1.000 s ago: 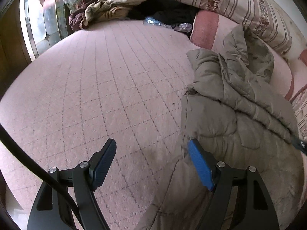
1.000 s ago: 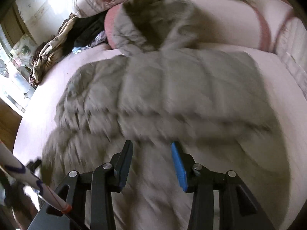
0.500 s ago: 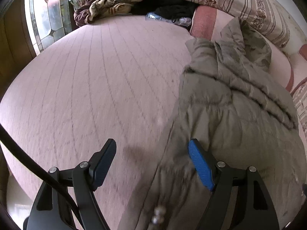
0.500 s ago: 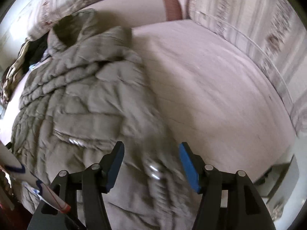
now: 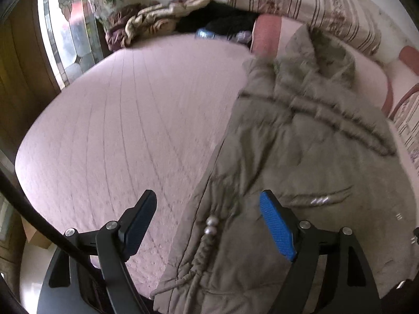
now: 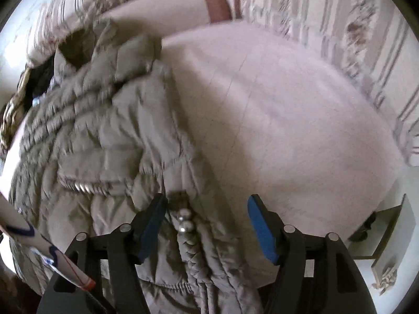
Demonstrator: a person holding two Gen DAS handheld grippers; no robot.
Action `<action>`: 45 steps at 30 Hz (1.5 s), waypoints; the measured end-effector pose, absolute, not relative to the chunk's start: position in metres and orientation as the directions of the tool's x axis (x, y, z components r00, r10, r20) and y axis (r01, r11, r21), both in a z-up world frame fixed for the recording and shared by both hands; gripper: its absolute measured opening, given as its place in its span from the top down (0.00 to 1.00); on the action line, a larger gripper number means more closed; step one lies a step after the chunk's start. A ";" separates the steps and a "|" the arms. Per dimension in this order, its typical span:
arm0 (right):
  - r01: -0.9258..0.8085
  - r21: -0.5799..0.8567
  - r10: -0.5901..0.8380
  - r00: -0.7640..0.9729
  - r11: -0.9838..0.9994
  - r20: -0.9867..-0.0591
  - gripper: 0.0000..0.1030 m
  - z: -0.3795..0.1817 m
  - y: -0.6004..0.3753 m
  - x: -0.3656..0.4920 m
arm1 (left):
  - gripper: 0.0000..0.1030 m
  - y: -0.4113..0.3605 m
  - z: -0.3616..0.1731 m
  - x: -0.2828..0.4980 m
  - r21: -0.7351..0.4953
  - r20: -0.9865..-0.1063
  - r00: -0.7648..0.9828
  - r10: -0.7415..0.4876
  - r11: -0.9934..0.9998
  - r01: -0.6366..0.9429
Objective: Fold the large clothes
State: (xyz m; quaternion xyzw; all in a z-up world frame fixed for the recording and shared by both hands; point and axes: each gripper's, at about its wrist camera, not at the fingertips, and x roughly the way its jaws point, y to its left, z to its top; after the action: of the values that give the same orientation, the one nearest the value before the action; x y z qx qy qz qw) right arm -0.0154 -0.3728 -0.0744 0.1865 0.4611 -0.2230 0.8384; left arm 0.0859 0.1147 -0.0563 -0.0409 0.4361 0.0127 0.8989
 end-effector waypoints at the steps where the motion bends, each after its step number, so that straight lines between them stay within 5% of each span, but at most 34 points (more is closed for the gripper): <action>1: 0.543 0.112 -0.209 0.494 0.832 -0.844 0.33 -0.064 -0.371 -0.017 | 0.22 0.113 -0.051 0.089 -0.069 -0.780 0.626 -0.020 0.996 -0.054; 11: 0.344 0.196 -0.076 0.640 0.918 -0.765 0.31 0.024 -0.302 0.048 | 0.22 0.088 -0.017 0.167 -0.117 -0.746 0.664 -0.057 0.992 -0.047; 24: 0.200 0.181 0.011 0.641 0.963 -0.767 0.31 0.057 -0.230 0.300 | 0.22 0.118 -0.073 0.236 -0.180 -0.784 0.612 -0.109 0.982 -0.056; 35: 0.306 0.274 -0.013 0.688 0.912 -0.725 0.24 0.065 -0.211 0.545 | 0.22 0.133 -0.090 0.274 -0.239 -0.807 0.572 -0.146 0.967 -0.090; 43: 0.433 0.366 0.004 0.641 0.824 -0.768 0.24 0.016 -0.228 0.627 | 0.22 0.136 -0.110 0.289 -0.261 -0.841 0.512 -0.176 0.960 -0.100; 44: 0.435 0.376 0.013 0.640 0.818 -0.768 0.28 0.012 -0.230 0.629 | 0.22 0.134 -0.112 0.289 -0.254 -0.844 0.508 -0.170 0.962 -0.100; 45: 0.424 0.390 0.028 0.647 0.818 -0.762 0.51 0.009 -0.231 0.629 | 0.22 0.134 -0.113 0.289 -0.251 -0.846 0.507 -0.167 0.963 -0.101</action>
State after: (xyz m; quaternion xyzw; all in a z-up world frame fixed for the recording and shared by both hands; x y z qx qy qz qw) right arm 0.6286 -0.2308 0.0094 0.2794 0.4044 -0.1146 0.8633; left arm 0.2892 0.1337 -0.1127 -0.1350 0.4962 -0.0192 0.8575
